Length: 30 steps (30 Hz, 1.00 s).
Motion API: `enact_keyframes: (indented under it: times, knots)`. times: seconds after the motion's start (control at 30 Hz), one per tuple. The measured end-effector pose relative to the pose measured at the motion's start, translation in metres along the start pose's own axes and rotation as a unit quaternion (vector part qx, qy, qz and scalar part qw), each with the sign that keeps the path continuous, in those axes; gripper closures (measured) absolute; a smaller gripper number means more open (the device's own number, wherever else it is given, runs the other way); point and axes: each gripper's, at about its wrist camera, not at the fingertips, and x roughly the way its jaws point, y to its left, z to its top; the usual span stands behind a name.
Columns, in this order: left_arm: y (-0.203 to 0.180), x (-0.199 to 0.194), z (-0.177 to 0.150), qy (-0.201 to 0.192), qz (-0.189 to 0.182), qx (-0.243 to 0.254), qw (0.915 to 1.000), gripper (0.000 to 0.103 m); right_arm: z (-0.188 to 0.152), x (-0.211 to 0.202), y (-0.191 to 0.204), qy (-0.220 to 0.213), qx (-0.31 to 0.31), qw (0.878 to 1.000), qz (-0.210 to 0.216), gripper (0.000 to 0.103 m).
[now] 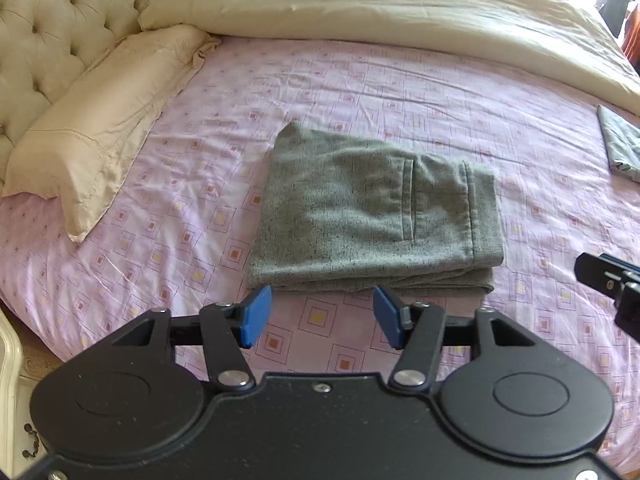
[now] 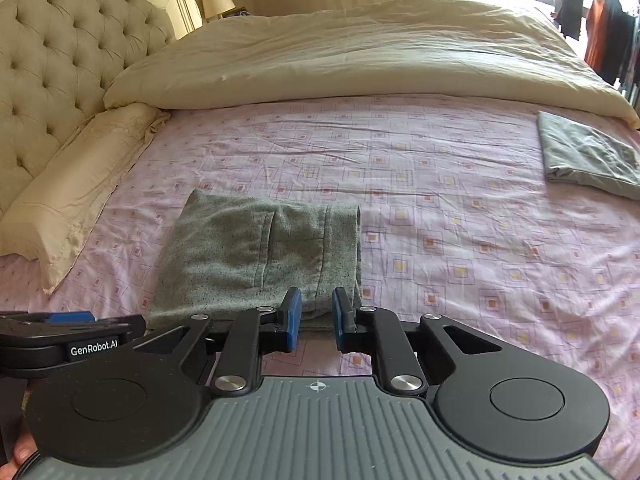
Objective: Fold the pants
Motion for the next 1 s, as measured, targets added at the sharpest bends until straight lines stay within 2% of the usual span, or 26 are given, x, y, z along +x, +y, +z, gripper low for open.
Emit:
enact_keyframes:
  times: [0.47, 1.0]
  knots:
    - [0.008, 0.000, -0.007, 0.016, -0.002, -0.007, 0.9998, 0.039, -0.005, -0.012, 0.026, -0.010, -0.031, 0.999, 0.005, 0.087]
    - [0.014, 0.007, -0.011, 0.032, -0.006, 0.002, 0.9995, 0.039, -0.010, -0.008, 0.039, -0.002, -0.022, 1.000, 0.001, 0.087]
